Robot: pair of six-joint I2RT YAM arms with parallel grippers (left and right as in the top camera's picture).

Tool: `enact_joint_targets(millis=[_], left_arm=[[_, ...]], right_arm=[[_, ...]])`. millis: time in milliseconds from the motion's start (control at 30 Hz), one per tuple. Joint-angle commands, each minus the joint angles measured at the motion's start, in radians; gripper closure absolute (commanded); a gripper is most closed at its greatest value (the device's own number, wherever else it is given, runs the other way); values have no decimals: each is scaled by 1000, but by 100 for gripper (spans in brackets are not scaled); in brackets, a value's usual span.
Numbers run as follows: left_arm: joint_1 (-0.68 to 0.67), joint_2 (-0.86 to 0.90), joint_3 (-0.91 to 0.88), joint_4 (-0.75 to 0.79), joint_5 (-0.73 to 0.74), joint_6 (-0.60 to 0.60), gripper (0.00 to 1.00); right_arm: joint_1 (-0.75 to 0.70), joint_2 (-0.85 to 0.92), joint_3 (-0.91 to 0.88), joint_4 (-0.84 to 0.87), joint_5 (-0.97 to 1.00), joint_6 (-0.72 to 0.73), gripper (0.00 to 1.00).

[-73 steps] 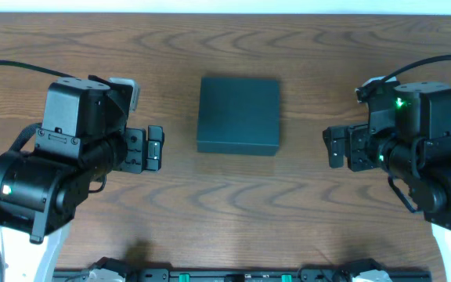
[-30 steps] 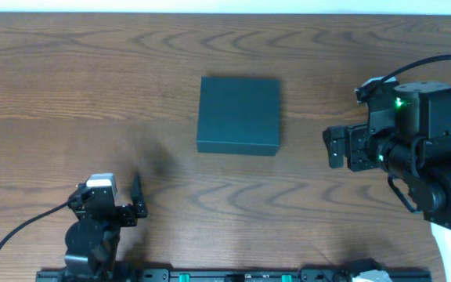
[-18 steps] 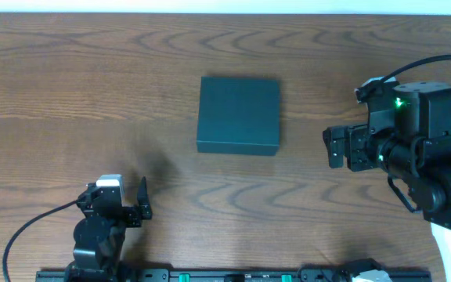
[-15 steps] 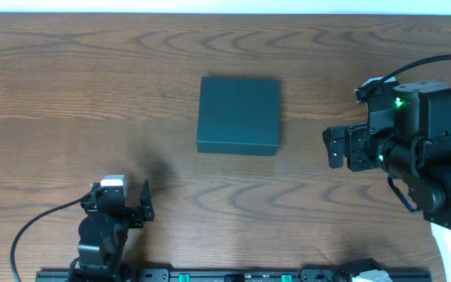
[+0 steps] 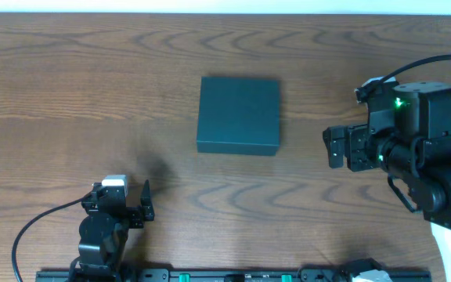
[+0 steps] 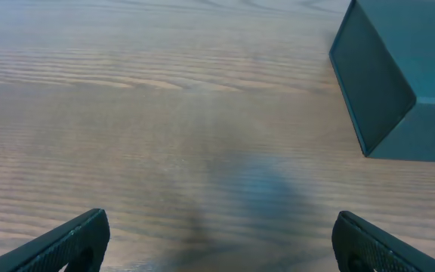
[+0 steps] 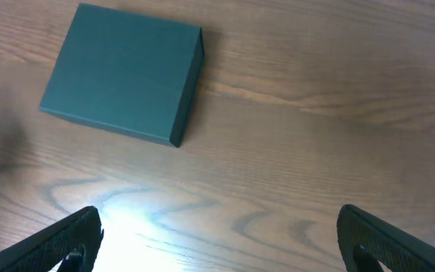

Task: Pack container

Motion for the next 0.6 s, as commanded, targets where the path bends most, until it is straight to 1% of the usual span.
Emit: enact_joint_targets(millis=[0, 433, 567], left_arm=[[2, -7, -16, 3, -3, 18, 5], [2, -7, -16, 3, -3, 18, 5], [2, -7, -15, 3, -3, 18, 5]], right_arm=[[8, 0, 0, -1, 6, 13, 1], [17, 0, 0, -1, 6, 13, 1], [10, -15, -5, -3, 40, -10, 1]])
